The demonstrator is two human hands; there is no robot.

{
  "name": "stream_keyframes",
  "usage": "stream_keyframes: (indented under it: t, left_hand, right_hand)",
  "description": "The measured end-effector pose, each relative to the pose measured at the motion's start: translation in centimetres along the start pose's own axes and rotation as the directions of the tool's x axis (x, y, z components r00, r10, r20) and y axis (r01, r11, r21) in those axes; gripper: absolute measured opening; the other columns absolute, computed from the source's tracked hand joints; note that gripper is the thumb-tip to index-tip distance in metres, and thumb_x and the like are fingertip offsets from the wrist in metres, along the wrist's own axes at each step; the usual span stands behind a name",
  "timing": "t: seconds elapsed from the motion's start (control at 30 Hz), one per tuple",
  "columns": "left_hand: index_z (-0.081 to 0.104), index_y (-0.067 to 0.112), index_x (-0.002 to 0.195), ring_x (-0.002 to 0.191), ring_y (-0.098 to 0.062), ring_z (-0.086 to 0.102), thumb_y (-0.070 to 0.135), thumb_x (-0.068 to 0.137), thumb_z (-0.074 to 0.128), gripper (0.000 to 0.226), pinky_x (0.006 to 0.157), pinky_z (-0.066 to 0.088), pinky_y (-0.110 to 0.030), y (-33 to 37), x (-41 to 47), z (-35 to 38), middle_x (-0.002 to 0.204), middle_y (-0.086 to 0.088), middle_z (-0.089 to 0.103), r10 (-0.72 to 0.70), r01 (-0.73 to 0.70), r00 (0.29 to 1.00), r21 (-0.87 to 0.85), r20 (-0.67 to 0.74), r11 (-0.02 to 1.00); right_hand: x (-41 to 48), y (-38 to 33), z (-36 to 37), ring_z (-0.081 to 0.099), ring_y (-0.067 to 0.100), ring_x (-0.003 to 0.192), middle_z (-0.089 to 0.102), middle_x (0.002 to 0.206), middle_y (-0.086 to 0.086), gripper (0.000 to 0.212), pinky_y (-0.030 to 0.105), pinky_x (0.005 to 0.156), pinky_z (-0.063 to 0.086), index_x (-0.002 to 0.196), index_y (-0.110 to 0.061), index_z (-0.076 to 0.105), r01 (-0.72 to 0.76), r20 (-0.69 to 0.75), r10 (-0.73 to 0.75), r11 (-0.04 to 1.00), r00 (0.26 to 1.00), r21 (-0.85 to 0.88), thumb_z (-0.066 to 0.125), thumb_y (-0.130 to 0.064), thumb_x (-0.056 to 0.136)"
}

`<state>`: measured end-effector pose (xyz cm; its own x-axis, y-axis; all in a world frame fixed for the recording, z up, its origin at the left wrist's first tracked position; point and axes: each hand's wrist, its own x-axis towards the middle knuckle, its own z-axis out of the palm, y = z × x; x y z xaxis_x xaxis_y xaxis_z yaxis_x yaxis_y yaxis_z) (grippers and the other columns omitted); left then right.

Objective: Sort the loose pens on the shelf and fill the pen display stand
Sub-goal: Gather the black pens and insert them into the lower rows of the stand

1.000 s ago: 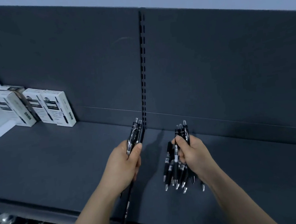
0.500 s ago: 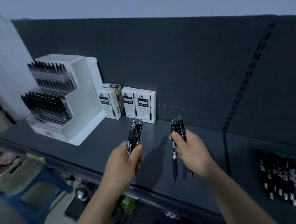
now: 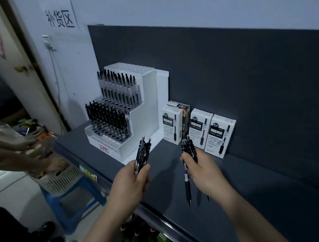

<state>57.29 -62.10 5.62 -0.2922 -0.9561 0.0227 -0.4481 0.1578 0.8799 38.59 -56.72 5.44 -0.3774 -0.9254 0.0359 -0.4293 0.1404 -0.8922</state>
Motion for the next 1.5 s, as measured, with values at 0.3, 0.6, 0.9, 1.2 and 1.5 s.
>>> stream_keyframes:
  t: [0.3, 0.6, 0.9, 1.2, 1.5]
  left_hand:
    - [0.056, 0.009, 0.082, 0.048, -0.012, 0.058, 0.031, 0.098, 0.048, 0.029, 0.051, 0.043, -0.025, -2.6, 5.3, -3.8, 0.054, -0.002, 0.061, -0.054, 0.053, 0.999, -0.084, -0.004, 0.995]
    - [0.057, 0.017, 0.082, 0.047, -0.001, 0.044, 0.027, 0.082, 0.073, 0.019, 0.049, 0.036, -0.014, -4.9, 10.9, -9.3, 0.055, 0.015, 0.052, 0.073, -0.030, 0.977, -0.211, 0.199, 0.977]
    - [0.067, 0.023, 0.088, 0.067, -0.001, 0.066, 0.027, 0.083, 0.072, 0.008, 0.059, 0.046, -0.012, -6.8, 14.2, -13.4, 0.075, 0.011, 0.072, 0.140, -0.056, 0.920, -0.232, 0.366, 0.971]
    - [0.064, 0.019, 0.092, 0.047, -0.006, 0.058, 0.024, 0.084, 0.072, 0.013, 0.046, 0.042, -0.017, -5.8, 14.5, -13.4, 0.057, 0.007, 0.065, 0.114, 0.033, 0.867, -0.283, 0.486, 0.958]
    - [0.067, 0.024, 0.096, 0.073, -0.016, 0.072, 0.027, 0.078, 0.077, 0.021, 0.062, 0.057, -0.027, -6.1, 15.4, -13.9, 0.084, 0.001, 0.074, 0.035, 0.102, 0.886, -0.269, 0.462, 0.958]
  right_hand:
    - [6.5, -3.6, 6.2, 0.044, 0.010, 0.049, 0.048, 0.057, 0.000, 0.029, 0.016, 0.049, 0.038, 0.084, -0.003, 0.051, 0.018, 0.095, -0.025, 0.997, 0.995, 0.075, 0.045, -0.028, 0.100]
    - [9.6, -8.2, 13.1, 0.055, 0.012, 0.057, 0.056, 0.062, 0.007, 0.026, 0.019, 0.058, 0.046, 0.096, 0.000, 0.059, 0.007, 0.046, -0.021, 0.958, 0.999, 0.288, 0.048, -0.024, 0.100]
    - [9.6, -11.5, 16.5, 0.058, -0.001, 0.083, 0.063, 0.082, -0.016, 0.031, 0.020, 0.073, 0.042, 0.091, -0.026, 0.069, -0.064, -0.179, 0.102, 0.976, 0.979, 0.209, 0.041, -0.037, 0.099]
    - [9.4, -11.6, 16.7, 0.053, -0.004, 0.058, 0.057, 0.061, -0.018, 0.027, 0.020, 0.063, 0.041, 0.076, -0.025, 0.058, -0.020, -0.129, 0.040, 0.988, 0.991, 0.154, 0.047, -0.034, 0.099]
    - [10.7, -11.7, 15.7, 0.054, 0.016, 0.046, 0.055, 0.054, -0.002, 0.018, 0.027, 0.050, 0.050, 0.086, -0.007, 0.064, -0.040, -0.156, 0.076, 0.975, 0.985, 0.221, 0.069, -0.025, 0.087]
